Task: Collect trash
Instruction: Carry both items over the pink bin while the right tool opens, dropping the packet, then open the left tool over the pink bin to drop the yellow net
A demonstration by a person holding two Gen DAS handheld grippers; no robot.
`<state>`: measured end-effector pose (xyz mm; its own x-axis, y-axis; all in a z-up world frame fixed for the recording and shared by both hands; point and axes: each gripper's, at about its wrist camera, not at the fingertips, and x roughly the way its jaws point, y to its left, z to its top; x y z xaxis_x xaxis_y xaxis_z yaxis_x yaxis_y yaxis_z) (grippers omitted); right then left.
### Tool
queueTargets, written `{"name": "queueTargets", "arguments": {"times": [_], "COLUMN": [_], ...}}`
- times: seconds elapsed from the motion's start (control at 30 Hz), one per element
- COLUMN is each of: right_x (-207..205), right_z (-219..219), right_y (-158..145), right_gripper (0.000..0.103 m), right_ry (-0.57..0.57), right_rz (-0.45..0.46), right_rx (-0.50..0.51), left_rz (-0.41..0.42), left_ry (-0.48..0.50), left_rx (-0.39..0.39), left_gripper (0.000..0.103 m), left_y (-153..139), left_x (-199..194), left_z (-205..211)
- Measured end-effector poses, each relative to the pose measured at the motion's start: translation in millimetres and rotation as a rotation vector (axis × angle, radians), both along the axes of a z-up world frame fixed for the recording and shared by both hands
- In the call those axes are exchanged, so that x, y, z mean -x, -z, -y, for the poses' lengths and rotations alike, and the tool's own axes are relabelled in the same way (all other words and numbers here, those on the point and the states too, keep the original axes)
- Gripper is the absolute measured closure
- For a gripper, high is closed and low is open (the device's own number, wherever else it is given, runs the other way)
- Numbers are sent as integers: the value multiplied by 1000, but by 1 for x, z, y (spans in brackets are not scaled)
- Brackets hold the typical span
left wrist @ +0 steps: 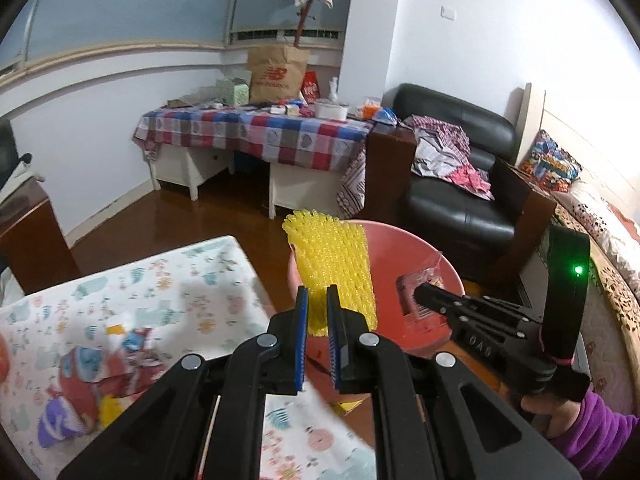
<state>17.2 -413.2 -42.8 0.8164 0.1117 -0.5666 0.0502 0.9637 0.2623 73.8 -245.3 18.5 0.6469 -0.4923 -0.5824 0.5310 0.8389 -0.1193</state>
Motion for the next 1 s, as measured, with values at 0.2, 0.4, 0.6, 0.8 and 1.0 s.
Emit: {"name": "queueTargets", "arguments": {"times": [0.2,0.4,0.6,0.8,1.0], "right_x": [-4,2,20,41,73], "right_z": [8,15,21,16,2], "right_y": [9,14,13,6,-13], "right_gripper": [85,63,63,63,63], "right_ry": [2,0,4,-14,-58], "right_rz": [-46,-59,-61,-59,-48], "right_rx": [-22,-40,-45,-55,-35], "left_rz": [-32,-44,-53,-56,-53], "left_ry": [11,7,-2,-10,-22], "left_rx": [-12,-14,-13,-16,-28], "left_gripper": [95,95,95,95,94], "left_y": [14,21,27,34,41], "left_x": [-11,-17,-20,-19,-21], "left_z": [29,44,54,57,63]}}
